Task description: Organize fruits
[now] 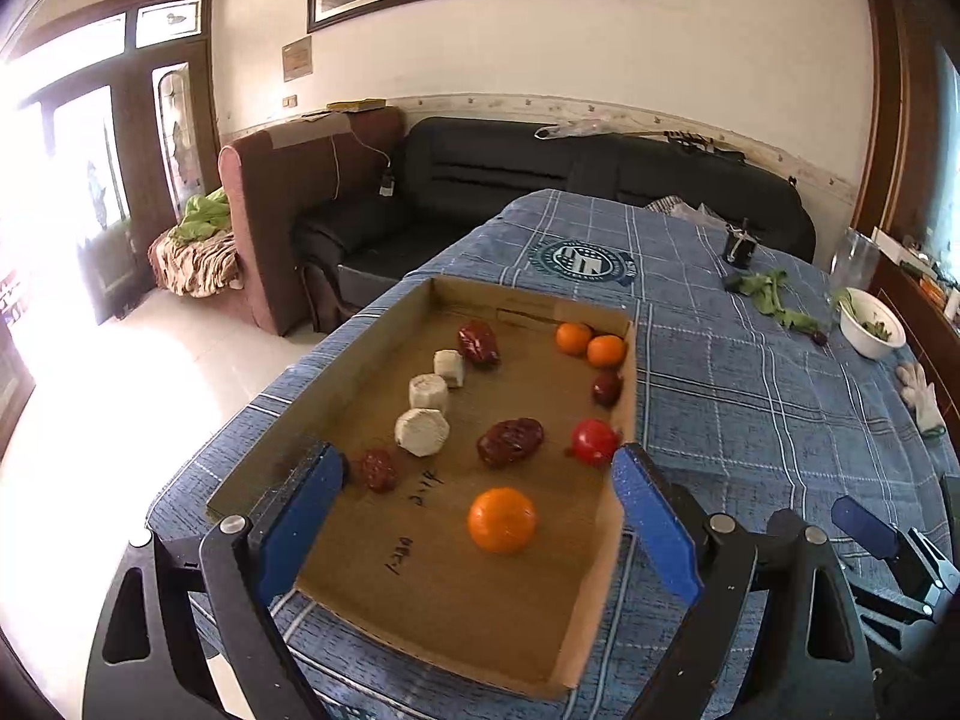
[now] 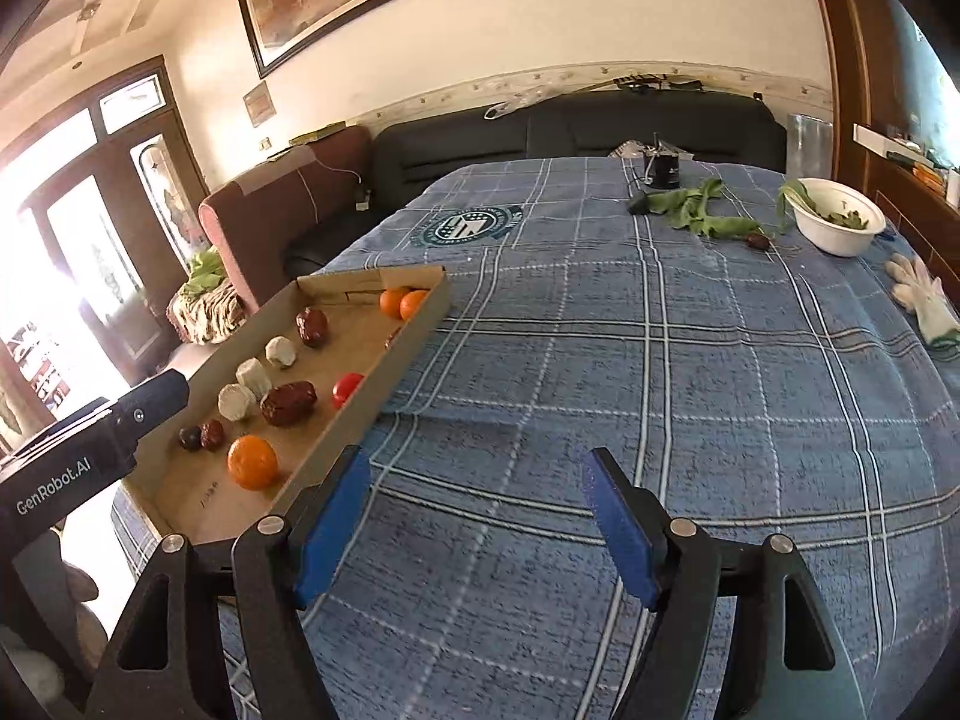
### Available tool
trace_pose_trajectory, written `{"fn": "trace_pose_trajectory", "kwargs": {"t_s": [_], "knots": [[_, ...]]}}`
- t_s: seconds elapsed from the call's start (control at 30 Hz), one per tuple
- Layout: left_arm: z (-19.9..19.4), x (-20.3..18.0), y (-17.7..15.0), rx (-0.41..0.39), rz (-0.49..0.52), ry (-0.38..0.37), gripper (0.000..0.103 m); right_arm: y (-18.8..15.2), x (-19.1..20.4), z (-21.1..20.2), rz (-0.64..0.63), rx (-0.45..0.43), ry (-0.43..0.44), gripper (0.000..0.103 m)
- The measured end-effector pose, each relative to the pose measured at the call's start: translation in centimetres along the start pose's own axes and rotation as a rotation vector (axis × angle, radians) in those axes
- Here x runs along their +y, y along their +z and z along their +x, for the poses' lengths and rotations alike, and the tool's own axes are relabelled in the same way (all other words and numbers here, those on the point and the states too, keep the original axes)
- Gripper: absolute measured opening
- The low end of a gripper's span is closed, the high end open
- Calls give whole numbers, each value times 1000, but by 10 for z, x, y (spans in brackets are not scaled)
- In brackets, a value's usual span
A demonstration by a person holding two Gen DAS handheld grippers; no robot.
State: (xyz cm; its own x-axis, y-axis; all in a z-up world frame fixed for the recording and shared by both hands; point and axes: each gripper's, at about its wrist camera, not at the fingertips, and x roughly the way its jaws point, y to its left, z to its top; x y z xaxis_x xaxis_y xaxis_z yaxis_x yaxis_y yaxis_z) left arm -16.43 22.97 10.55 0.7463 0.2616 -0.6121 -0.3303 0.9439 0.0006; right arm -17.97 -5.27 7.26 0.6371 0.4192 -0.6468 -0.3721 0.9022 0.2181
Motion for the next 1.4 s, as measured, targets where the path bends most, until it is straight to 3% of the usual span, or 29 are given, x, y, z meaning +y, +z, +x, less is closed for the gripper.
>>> {"fn": "trace_pose_trajectory", "kwargs": {"t_s": [0.5,0.6,0.73,0.87,1.03,1.4], "knots": [[-8,-22,-3,-45,37,23,91,-12,-4,-6,-5,-11,-3,81],[-18,-23,-3,-103,32,50,92,-12,-3,-7,-11,-13,-4,82],[-38,-20,-1,-194,3,100,102,-12,3,-9,-29,-25,5,82],[-49,-16,-6,-258,-27,78,103,-12,11,-12,-56,-35,7,82],[-42,-23,-9,-213,20,68,103,-15,20,-12,-88,-34,10,85],[-26,-13,-15,-114,-29,-3,103,-20,36,-10,-140,-27,1,88]]}}
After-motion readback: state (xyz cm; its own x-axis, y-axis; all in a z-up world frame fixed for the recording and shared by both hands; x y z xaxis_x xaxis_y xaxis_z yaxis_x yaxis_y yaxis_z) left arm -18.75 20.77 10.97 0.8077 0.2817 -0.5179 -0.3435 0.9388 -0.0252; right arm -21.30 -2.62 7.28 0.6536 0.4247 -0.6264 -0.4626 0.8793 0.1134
